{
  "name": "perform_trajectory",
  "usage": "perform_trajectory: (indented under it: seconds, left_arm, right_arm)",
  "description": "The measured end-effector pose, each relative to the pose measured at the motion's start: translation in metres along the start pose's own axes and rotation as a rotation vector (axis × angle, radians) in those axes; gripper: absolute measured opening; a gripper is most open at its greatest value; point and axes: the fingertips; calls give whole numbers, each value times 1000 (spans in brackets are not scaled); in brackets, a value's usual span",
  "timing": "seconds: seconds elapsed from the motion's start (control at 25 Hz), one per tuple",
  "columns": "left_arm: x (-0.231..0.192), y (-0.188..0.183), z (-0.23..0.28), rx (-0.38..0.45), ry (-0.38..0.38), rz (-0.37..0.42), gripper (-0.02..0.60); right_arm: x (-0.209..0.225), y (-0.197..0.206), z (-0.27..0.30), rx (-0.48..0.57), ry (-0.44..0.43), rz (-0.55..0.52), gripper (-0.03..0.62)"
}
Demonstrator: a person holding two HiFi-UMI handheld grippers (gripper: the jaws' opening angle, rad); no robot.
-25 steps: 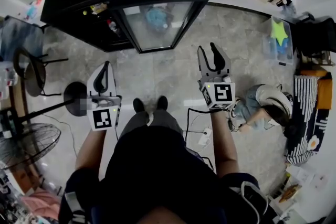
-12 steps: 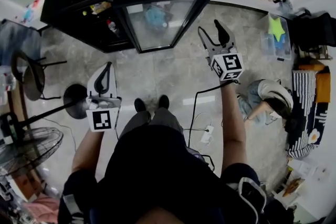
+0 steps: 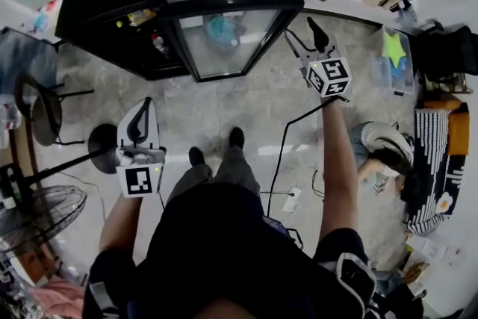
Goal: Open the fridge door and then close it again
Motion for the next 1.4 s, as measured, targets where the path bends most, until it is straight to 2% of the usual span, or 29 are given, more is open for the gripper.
perform_trajectory:
  seconds: [0.28, 0.6, 0.76, 0.88, 0.96, 1.2, 1.4]
  left_arm:
    - [10, -3, 31, -35, -99, 10, 21]
    - [26, 7, 51, -97, -135, 36, 21]
    - [28, 9, 56, -120, -151, 53, 21]
    - [27, 10, 58, -130, -162, 68, 22]
    - [25, 10, 59, -137, -168, 75, 21]
    - [24, 14, 59, -144, -174, 78, 22]
    - [25, 14, 57, -141, -164, 73, 21]
  right_arm:
    - [41, 29, 44, -1, -175, 46, 334]
    - [52, 50, 76, 6, -392, 15, 330]
    - [50, 57, 87, 2, -471, 9, 319]
    - [48, 56, 94, 15, -515, 13, 298]
    - [44, 55, 96, 22, -549, 12, 242]
    - [40, 54, 96, 23, -556, -2, 239]
    - [35, 55, 86, 18, -525, 7, 239]
Point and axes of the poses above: the fingertips, and each gripper's own axes: z forward along the fingers, x to its right, y out of its underside
